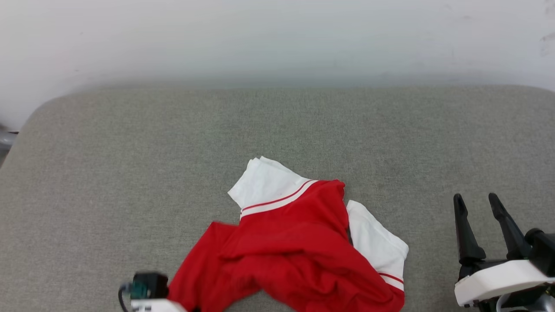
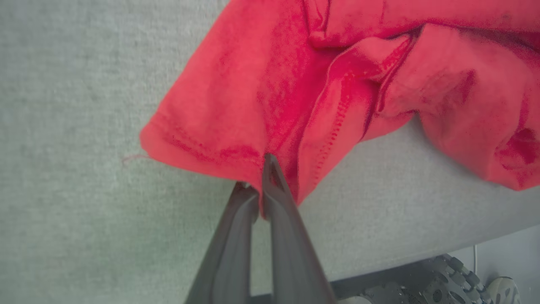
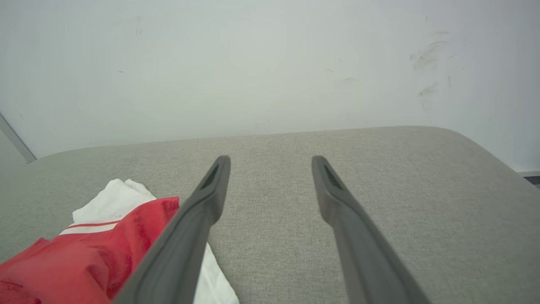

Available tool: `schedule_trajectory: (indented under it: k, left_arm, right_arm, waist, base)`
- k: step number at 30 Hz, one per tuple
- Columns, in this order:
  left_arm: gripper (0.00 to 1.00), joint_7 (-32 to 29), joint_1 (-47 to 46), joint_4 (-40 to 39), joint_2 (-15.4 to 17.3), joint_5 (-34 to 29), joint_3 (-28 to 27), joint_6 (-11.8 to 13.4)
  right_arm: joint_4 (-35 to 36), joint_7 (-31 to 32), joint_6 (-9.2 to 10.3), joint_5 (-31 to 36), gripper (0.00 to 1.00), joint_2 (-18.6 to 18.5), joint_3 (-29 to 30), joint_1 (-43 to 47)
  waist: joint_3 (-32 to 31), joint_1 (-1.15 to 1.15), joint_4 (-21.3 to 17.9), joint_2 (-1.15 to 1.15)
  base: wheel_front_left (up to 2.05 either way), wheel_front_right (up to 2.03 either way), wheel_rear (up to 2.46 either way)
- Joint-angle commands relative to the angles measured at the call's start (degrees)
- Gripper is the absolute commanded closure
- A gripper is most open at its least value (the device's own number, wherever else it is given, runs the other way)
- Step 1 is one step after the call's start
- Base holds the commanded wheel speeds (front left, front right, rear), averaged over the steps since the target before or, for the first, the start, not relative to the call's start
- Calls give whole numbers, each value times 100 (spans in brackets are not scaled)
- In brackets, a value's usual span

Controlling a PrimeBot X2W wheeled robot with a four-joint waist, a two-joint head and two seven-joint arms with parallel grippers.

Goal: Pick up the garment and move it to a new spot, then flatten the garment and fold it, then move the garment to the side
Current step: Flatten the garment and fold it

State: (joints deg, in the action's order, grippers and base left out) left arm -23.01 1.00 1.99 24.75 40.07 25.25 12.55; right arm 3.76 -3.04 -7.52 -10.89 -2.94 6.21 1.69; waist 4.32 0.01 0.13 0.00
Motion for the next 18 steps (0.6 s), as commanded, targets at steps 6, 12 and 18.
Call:
schedule_trajectory:
  k: [6,12,18]
  left_arm:
    - [100,35,1003,-68,-172,282,9,321]
    - [82,198,1174,121,-361,273,154,282]
    - [0,730,791,161,-489,12,140,198]
  right_arm:
    - [72,80,6,82,0,9,64,247]
    - [177,177,5,48,0,10,218,451]
    - [276,286,5,57,0,10,316,561]
  waist:
    - [-247,-1,17,0]
    - [-394,-1,17,0]
    - [-464,-1,8,0]
  base:
    - [0,0,0]
    - [0,0,0]
    - [0,0,0]
